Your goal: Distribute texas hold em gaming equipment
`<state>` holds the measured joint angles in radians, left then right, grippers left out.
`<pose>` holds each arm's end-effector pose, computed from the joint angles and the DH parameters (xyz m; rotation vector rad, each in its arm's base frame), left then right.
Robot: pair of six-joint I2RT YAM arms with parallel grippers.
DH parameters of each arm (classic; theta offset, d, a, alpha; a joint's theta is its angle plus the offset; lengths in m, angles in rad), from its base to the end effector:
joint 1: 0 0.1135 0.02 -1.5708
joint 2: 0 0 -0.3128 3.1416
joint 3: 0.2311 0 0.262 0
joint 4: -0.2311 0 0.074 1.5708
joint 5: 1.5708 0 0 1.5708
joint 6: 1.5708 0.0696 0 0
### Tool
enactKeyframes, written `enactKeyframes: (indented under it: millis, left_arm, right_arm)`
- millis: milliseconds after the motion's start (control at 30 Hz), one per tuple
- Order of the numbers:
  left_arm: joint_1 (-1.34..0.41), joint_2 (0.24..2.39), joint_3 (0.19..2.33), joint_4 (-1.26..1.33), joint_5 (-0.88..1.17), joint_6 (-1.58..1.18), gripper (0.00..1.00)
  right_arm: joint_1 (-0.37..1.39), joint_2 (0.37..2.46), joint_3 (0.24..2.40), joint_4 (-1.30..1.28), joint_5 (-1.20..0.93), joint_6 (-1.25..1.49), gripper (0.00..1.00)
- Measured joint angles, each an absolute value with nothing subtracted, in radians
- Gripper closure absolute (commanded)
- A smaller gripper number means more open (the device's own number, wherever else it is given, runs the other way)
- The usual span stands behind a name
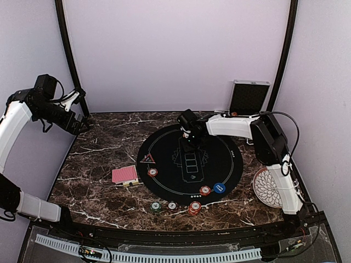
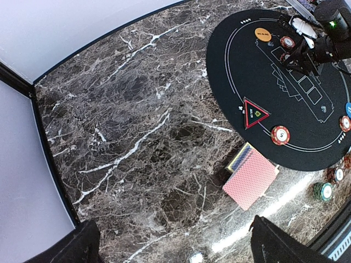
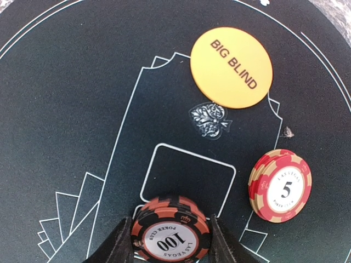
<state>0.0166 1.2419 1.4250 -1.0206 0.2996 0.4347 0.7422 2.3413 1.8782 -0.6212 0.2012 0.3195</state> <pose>0.2532 -0.0163 0.4106 0.6238 2.2810 -0.1445 0.4216 0.3678 0.1520 -0.4856 2.5765 0.1011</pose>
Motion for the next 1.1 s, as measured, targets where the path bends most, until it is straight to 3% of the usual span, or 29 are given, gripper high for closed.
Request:
enactKeyframes:
  millis: [267,500,733,1100]
  left_arm:
    - [0.017,1.242,1.425,-1.021,0.299,0.436,0.01]
    - [0.017,1.242,1.425,-1.021,0.299,0.439,0.01]
    - [0.017,1.242,1.425,-1.021,0.299,0.443,0.01]
    - [0.017,1.242,1.425,-1.021,0.299,0.443,0.01]
  right_arm:
    - [0.741,2.292,1.875,-0.611,0.203,0.313,0.42]
    - [0.777,2.082,1.808,-0.581,0.213,0.298,0.33]
    - [0.955,1.895,1.665,-0.557,0.231,0.263,0.28]
    - [1.198,1.861,1.404,-0.613,0.144,0.224,0.23]
